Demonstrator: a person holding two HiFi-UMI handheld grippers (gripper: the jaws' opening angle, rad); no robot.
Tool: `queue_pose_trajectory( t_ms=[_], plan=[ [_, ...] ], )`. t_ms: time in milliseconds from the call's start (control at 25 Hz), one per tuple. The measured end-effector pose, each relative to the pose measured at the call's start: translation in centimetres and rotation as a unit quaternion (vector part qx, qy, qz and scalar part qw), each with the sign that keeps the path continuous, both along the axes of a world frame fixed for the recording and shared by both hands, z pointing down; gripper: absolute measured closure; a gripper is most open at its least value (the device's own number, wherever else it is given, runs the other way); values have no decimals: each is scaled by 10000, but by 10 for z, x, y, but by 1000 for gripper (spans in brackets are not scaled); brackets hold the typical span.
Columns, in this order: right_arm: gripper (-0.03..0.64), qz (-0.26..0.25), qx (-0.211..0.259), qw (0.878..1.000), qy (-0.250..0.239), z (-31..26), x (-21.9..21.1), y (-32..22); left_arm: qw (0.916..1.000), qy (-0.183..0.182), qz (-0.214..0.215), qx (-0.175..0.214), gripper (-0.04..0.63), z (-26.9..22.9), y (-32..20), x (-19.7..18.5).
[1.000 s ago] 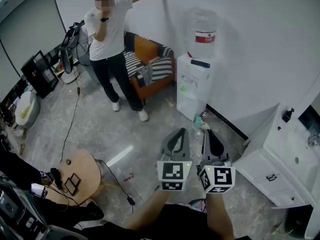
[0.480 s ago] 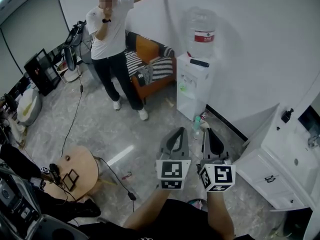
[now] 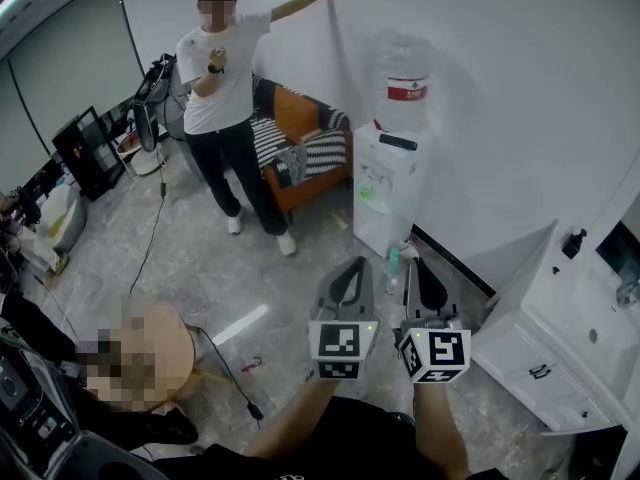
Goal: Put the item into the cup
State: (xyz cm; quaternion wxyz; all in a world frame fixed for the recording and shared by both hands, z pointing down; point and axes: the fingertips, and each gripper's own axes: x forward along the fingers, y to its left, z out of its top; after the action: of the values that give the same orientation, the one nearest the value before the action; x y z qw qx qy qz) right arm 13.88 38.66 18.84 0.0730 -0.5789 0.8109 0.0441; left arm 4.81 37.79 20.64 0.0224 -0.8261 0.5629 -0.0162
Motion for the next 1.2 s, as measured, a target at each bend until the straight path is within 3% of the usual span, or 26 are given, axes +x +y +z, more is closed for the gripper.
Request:
queue_pose_trajectory(
  t_ms=[360,1000,1200],
  plan=[
    [606,176,-29,9998,59,19,6,-72,9997,-51,210,92,581,14,-73,4],
    [606,196,-619,9978,-133,48,-47,-336,9978,-208,205,-597,581,45,-338,-50],
    [606,159,-643,9978,67,44,-69,-407,9975,-58,156,-692,581,49,-413,-71]
  ],
)
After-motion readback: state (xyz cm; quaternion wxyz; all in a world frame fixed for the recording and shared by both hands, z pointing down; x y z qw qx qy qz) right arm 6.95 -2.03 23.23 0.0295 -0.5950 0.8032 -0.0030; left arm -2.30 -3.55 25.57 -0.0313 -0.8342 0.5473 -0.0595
